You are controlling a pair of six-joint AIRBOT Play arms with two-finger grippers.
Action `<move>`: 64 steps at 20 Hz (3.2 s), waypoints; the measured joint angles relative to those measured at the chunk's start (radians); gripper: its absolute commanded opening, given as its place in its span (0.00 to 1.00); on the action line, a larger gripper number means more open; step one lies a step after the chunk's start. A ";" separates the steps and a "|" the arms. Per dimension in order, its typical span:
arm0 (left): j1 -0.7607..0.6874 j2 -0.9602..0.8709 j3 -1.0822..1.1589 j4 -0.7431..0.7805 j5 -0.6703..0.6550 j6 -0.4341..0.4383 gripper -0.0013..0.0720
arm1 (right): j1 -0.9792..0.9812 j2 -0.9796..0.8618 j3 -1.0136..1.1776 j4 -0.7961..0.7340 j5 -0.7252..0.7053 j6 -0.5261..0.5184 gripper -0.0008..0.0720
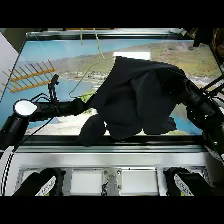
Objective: Fold the clothes and pants, and hang the long-sleeved shirts on hangers.
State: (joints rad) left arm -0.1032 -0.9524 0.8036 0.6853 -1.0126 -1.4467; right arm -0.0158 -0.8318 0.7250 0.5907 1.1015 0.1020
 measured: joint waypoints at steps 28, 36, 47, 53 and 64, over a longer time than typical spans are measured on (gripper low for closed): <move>0.237 -0.002 0.305 0.246 -0.181 -0.005 0.03 | -0.003 -0.017 -0.034 -0.263 0.037 -0.061 0.02; 0.014 -0.001 0.482 0.241 -0.235 -0.016 0.03 | -0.002 -0.149 -0.147 -0.151 0.201 -0.221 0.02; -0.030 0.000 0.592 0.238 -0.243 -0.030 0.92 | -0.001 -0.232 -0.160 0.000 0.354 -0.262 0.02; 0.063 0.002 0.726 0.238 -0.295 -0.061 0.12 | -0.003 -0.227 -0.153 0.092 0.396 -0.272 0.02; 0.091 0.105 0.501 0.232 -0.278 -0.072 0.09 | -0.267 -0.131 0.123 0.162 0.212 -0.320 0.02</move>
State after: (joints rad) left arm -0.0120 -0.8471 1.3048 0.9173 -1.2903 -1.5185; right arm -0.2832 -0.9630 0.8482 0.7528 1.3136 -0.2184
